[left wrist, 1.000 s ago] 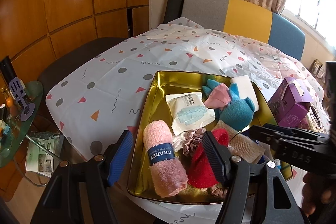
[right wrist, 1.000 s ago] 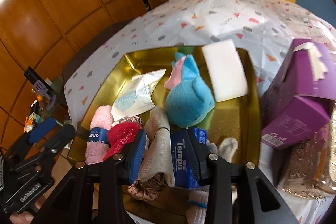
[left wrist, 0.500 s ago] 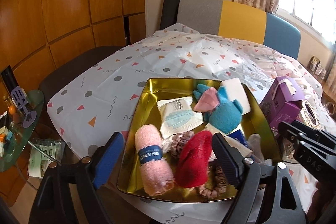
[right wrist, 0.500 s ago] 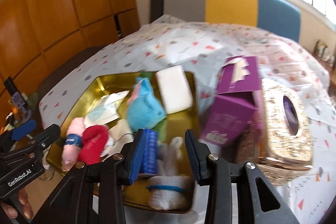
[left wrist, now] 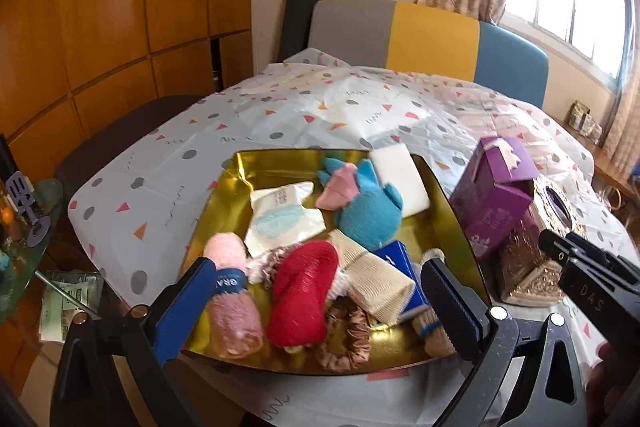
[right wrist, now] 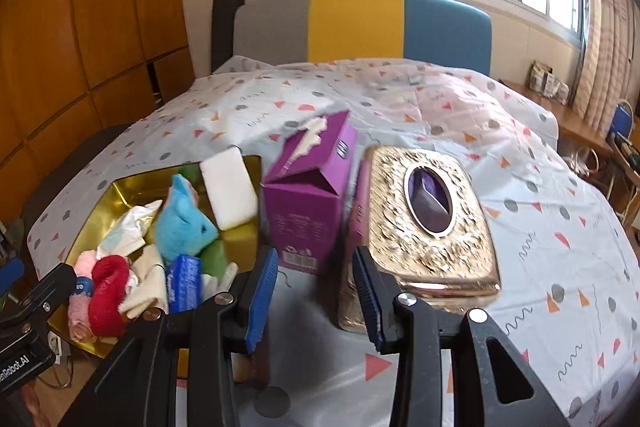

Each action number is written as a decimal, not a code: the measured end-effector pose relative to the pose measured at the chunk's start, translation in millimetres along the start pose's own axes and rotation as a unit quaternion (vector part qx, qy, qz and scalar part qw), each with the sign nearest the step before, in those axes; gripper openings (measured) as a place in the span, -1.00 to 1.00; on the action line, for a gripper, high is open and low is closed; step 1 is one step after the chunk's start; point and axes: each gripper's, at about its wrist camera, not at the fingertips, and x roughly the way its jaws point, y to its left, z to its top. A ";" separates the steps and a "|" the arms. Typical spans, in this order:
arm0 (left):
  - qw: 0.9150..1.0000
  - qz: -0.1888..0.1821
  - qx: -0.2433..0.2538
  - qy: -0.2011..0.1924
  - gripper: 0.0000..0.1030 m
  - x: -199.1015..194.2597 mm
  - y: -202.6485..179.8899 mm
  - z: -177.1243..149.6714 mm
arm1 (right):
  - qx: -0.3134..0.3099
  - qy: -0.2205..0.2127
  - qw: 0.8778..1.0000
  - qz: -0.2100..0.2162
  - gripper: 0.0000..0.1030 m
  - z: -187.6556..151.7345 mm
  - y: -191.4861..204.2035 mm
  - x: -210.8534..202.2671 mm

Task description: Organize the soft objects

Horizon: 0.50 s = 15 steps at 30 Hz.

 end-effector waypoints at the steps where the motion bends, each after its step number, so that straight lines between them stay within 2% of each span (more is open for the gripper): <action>1: 1.000 0.006 0.004 0.003 0.99 0.2 -2.6 -1.1 | 0.002 -0.002 1.000 -0.002 -0.25 -1.4 -1.6 -0.7; 5: 1.000 0.008 0.009 0.007 0.99 1.9 -5.3 -4.2 | 0.004 -0.009 1.000 -0.006 -0.24 -4.7 -8.9 -4.7; 15: 1.000 0.014 -0.005 -0.018 0.99 -8.8 -0.6 -0.3 | 0.000 -0.015 1.000 -0.016 -0.24 -10.7 -13.3 -12.6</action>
